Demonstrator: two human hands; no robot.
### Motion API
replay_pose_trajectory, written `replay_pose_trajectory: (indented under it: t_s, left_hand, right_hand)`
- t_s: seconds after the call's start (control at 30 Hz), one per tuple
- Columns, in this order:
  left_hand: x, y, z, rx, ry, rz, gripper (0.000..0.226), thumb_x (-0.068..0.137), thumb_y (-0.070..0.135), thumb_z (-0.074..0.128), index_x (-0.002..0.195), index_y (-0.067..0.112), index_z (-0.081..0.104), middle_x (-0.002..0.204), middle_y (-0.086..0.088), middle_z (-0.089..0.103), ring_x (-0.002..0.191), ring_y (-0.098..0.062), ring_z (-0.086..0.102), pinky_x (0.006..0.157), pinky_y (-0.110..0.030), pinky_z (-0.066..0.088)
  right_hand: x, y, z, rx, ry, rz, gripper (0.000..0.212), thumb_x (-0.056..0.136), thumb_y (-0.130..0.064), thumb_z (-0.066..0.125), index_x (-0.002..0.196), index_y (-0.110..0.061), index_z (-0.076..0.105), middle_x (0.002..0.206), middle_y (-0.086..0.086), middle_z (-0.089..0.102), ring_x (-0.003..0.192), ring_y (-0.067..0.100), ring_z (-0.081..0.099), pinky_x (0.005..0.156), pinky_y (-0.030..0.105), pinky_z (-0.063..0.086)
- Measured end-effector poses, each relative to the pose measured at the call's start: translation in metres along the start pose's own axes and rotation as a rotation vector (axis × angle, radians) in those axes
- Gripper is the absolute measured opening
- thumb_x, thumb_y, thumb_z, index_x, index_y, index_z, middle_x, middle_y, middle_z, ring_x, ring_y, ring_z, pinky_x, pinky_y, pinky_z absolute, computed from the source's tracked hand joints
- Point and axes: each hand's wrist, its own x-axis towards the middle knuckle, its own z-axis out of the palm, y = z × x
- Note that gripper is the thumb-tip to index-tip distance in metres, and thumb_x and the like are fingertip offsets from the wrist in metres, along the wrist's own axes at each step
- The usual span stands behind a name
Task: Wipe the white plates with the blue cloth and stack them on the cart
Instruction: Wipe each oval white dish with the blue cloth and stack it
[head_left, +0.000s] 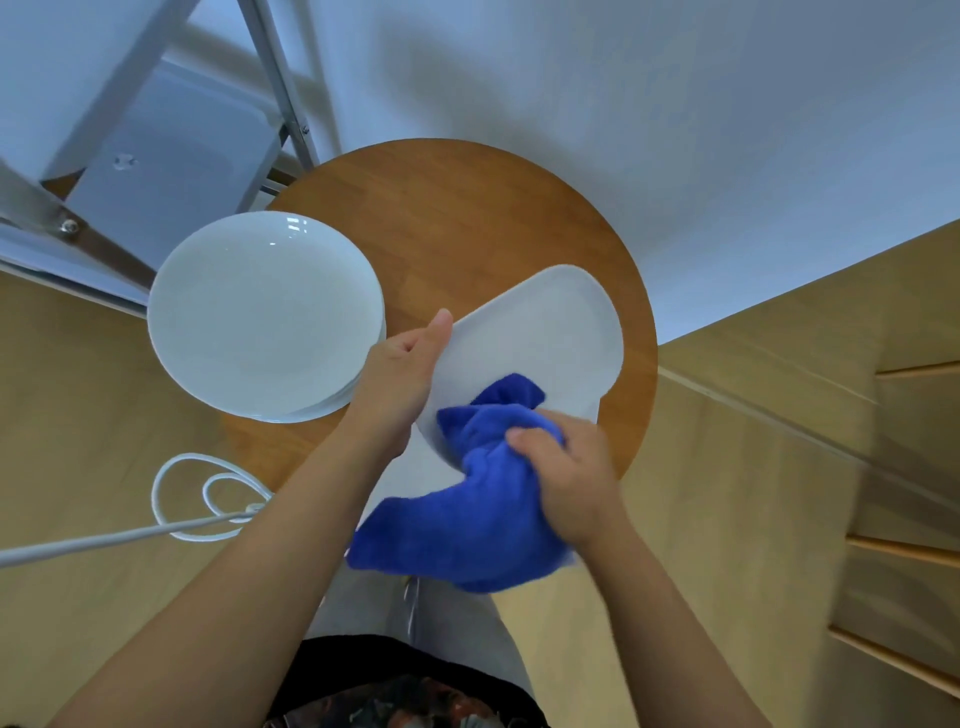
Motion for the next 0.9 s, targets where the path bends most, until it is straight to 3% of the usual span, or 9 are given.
replay_pose_trajectory:
  t_s: [0.1, 0.2, 0.3, 0.37, 0.5, 0.6, 0.67, 0.73, 0.9]
  left_hand:
    - [0.000, 0.000, -0.007, 0.059, -0.007, 0.012, 0.048, 0.091, 0.060, 0.042, 0.075, 0.017, 0.058, 0.072, 0.004, 0.061, 0.071, -0.010, 0.058, 0.061, -0.024, 0.047]
    - [-0.008, 0.002, -0.006, 0.039, -0.021, -0.042, 0.038, 0.088, 0.064, 0.041, 0.078, 0.031, 0.058, 0.086, 0.005, 0.062, 0.082, -0.014, 0.060, 0.066, -0.028, 0.051]
    - [-0.019, 0.000, 0.003, 0.021, -0.058, 0.015, 0.032, 0.086, 0.063, 0.044, 0.074, 0.036, 0.057, 0.075, 0.013, 0.063, 0.077, -0.012, 0.063, 0.064, -0.025, 0.053]
    - [-0.023, 0.001, 0.005, -0.025, -0.035, 0.046, 0.032, 0.089, 0.057, 0.046, 0.069, 0.034, 0.055, 0.064, 0.016, 0.063, 0.069, -0.004, 0.064, 0.058, -0.017, 0.052]
    - [-0.019, 0.002, -0.001, -0.083, -0.020, 0.161, 0.051, 0.093, 0.054, 0.043, 0.056, 0.021, 0.053, 0.047, 0.011, 0.054, 0.045, 0.001, 0.051, 0.045, -0.011, 0.042]
    - [-0.015, -0.001, -0.007, -0.115, -0.043, 0.153, 0.050, 0.095, 0.053, 0.039, 0.059, 0.027, 0.062, 0.058, 0.004, 0.061, 0.058, -0.005, 0.059, 0.057, -0.018, 0.050]
    - [-0.011, 0.001, -0.010, -0.143, -0.054, 0.091, 0.041, 0.097, 0.050, 0.040, 0.077, 0.026, 0.066, 0.071, -0.002, 0.065, 0.071, -0.014, 0.064, 0.070, -0.031, 0.054]
    - [-0.007, 0.005, -0.014, -0.124, 0.007, 0.051, 0.041, 0.096, 0.047, 0.043, 0.084, 0.016, 0.066, 0.066, 0.003, 0.065, 0.065, -0.012, 0.062, 0.063, -0.028, 0.051]
    - [-0.003, 0.011, -0.020, -0.146, 0.007, -0.033, 0.041, 0.094, 0.048, 0.047, 0.076, 0.016, 0.065, 0.070, 0.003, 0.068, 0.060, -0.007, 0.065, 0.053, -0.017, 0.054]
  right_hand:
    - [0.008, -0.009, -0.029, 0.241, 0.405, -0.011, 0.012, 0.087, -0.032, 0.054, 0.078, -0.028, 0.062, 0.071, -0.014, 0.068, 0.075, 0.011, 0.066, 0.062, 0.017, 0.054]
    - [0.027, -0.020, -0.027, 0.173, 0.636, -0.097, 0.025, 0.084, -0.043, 0.049, 0.106, -0.032, 0.056, 0.105, -0.013, 0.065, 0.103, 0.008, 0.061, 0.086, 0.023, 0.051]
    - [0.050, -0.026, -0.010, -0.165, 0.571, -0.058, 0.063, 0.082, -0.050, 0.057, 0.133, -0.016, 0.044, 0.139, 0.007, 0.047, 0.131, 0.023, 0.041, 0.109, 0.044, 0.033]
    - [0.057, -0.030, 0.004, -0.191, 0.499, -0.062, 0.070, 0.085, -0.046, 0.060, 0.142, -0.015, 0.036, 0.147, 0.007, 0.039, 0.137, 0.023, 0.033, 0.112, 0.045, 0.028]
    - [0.047, -0.041, 0.036, -0.097, 0.362, -0.189, 0.053, 0.087, -0.038, 0.051, 0.134, -0.014, 0.044, 0.131, 0.003, 0.054, 0.123, 0.020, 0.050, 0.104, 0.044, 0.040]
    - [0.034, -0.043, 0.052, -0.089, 0.216, -0.258, 0.035, 0.088, -0.028, 0.051, 0.119, -0.014, 0.055, 0.112, 0.001, 0.062, 0.106, 0.018, 0.058, 0.094, 0.043, 0.047]
    - [0.024, -0.041, 0.057, -0.052, 0.117, -0.284, 0.029, 0.086, -0.022, 0.050, 0.112, -0.014, 0.060, 0.101, -0.001, 0.064, 0.097, 0.016, 0.059, 0.089, 0.042, 0.049]
    - [0.014, -0.038, 0.060, -0.068, 0.049, -0.256, 0.035, 0.081, -0.023, 0.048, 0.111, -0.013, 0.062, 0.101, -0.002, 0.065, 0.097, 0.015, 0.058, 0.089, 0.041, 0.048]
    - [-0.013, -0.016, 0.071, -0.621, 0.095, -0.381, 0.046, 0.070, -0.041, 0.062, 0.108, -0.016, 0.066, 0.117, 0.001, 0.065, 0.114, 0.027, 0.056, 0.095, 0.047, 0.046]
